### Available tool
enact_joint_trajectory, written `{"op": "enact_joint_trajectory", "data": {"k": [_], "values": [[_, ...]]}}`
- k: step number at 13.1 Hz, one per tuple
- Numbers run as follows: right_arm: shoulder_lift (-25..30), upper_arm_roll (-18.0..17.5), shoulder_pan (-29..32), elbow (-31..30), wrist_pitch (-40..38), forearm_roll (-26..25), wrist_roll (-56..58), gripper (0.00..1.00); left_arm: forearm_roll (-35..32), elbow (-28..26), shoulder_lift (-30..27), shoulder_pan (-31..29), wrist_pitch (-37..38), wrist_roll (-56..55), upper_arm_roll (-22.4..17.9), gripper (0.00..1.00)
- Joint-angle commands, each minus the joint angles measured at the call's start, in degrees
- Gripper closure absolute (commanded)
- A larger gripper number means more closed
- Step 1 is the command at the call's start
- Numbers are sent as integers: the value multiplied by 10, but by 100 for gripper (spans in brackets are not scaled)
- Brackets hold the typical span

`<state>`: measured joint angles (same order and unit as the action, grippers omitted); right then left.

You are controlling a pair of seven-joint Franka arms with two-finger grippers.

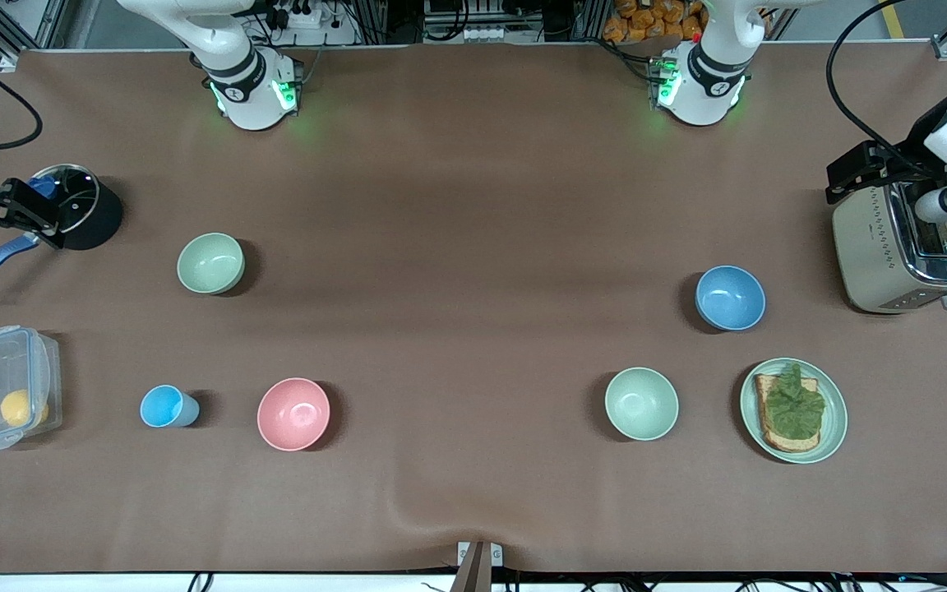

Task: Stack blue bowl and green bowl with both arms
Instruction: 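Raise both arms from the rest pose toward the bowls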

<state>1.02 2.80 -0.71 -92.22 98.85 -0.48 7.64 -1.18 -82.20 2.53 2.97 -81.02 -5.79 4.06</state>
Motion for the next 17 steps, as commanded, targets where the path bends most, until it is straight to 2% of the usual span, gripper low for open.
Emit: {"op": "enact_joint_trajectory", "data": {"k": [1, 6, 10, 12, 14, 17], "values": [[-2, -1, 5, 9, -9, -12, -3, 0, -13, -7, -10, 0, 3, -2, 1, 0], [-15, 1, 3, 9, -9, -6, -3, 0, -8, -11, 10, -7, -2, 2, 2, 0], [-54, 1, 4, 9, -9, -8, 1, 0, -14, -12, 38, -5, -2, 3, 2, 0], [-82, 1, 7, 8, -13, -8, 2, 0, -15, -14, 72, -6, -10, 3, 1, 0], [-95, 1, 18, 8, -25, -5, 1, 0, -15, -85, 75, -19, -76, 3, 1, 0], [-107, 1, 19, -2, -21, -4, 3, 0, -58, -195, 73, -22, -196, -5, 0, 0]]}}
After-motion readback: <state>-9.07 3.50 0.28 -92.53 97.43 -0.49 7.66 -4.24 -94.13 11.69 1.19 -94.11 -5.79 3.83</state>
